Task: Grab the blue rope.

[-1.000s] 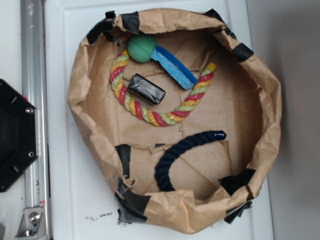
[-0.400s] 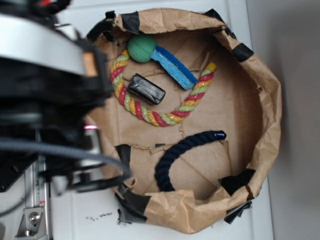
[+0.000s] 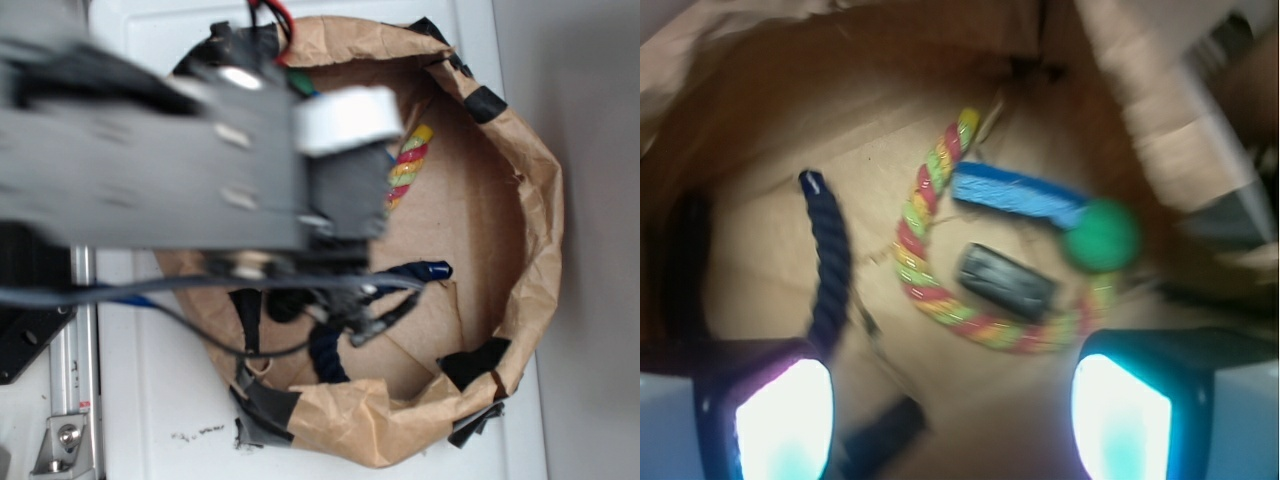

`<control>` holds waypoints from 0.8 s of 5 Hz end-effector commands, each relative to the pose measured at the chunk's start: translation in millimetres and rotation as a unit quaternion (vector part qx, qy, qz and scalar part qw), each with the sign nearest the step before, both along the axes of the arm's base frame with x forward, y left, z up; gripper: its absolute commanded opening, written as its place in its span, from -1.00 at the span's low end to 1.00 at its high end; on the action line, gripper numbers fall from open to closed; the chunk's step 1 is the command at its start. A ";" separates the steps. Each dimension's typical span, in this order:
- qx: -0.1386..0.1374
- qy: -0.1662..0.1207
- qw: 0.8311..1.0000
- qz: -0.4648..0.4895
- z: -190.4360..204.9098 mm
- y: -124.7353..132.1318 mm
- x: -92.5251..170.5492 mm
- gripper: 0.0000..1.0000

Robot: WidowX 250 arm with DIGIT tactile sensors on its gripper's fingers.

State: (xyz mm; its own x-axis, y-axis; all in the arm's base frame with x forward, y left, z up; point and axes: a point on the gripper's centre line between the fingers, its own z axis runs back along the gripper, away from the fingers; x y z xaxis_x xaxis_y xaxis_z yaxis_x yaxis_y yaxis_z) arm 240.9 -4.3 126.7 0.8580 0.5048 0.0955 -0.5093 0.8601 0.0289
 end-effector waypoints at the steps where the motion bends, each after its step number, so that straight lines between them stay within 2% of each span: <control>1: -0.042 0.040 0.998 -0.014 -22.1 -27.1 26.2 1.00; 2: -0.036 0.054 0.998 -0.013 -36.0 -39.1 26.2 1.00; 3: -0.050 0.023 0.998 -0.026 -55.2 -48.8 15.9 1.00; 4: -0.049 -0.002 0.998 -0.039 -71.1 -48.5 10.6 1.00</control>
State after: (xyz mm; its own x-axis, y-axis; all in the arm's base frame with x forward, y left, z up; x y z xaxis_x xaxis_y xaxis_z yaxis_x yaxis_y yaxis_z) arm 249.3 -49.5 43.6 0.8822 0.4708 -0.0005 -0.4708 0.8821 -0.0179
